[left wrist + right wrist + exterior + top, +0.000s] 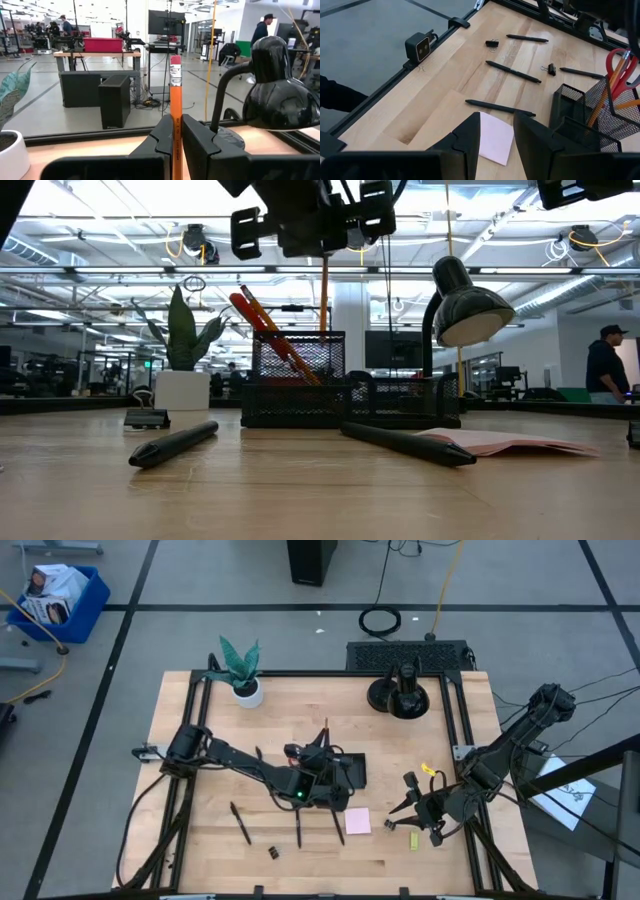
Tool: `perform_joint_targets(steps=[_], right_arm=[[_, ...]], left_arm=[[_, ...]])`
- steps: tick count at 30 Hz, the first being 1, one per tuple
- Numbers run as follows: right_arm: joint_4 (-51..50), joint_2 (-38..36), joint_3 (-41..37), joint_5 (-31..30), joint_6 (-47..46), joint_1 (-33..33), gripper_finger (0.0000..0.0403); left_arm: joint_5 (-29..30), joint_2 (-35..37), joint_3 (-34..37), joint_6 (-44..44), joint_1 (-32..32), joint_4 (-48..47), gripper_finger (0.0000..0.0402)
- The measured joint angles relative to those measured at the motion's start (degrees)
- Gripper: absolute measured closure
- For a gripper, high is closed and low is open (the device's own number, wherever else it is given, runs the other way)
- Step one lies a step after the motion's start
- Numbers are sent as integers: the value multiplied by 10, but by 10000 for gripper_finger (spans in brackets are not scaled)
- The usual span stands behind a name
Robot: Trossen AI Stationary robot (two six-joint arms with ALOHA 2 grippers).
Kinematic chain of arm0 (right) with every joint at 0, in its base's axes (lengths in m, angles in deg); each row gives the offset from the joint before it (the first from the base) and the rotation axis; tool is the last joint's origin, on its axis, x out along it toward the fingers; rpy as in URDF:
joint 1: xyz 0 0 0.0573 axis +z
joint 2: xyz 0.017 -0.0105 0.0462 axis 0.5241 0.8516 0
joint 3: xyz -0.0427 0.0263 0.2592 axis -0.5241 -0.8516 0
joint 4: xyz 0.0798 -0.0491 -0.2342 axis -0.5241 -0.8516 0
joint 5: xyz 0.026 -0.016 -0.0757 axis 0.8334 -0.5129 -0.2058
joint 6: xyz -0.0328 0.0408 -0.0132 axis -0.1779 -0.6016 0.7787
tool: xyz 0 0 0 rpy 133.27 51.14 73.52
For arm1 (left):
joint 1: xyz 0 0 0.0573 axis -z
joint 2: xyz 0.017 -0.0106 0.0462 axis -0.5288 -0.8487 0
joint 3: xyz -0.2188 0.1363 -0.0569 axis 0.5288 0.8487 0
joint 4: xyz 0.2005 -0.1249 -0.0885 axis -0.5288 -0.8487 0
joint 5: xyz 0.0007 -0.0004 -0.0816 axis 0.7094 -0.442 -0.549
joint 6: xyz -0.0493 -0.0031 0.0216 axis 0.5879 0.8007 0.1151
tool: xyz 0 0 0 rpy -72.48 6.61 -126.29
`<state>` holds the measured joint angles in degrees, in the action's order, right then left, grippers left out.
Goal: Pick and place office supplies into organizer
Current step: Put the orange pencil into the desk organizer
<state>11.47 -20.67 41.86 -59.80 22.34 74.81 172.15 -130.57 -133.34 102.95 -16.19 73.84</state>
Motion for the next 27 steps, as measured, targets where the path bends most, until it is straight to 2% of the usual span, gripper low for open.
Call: perform_joint_targets(steps=[9, 27], right_arm=[[-1, 0, 0, -1, 0, 0, 291], [0, 0, 0, -2, -1, 0, 291]], left_arm=[[0, 0, 0, -21, 15, 4, 376], [0, -19, -1, -9, 21, 19, 376]])
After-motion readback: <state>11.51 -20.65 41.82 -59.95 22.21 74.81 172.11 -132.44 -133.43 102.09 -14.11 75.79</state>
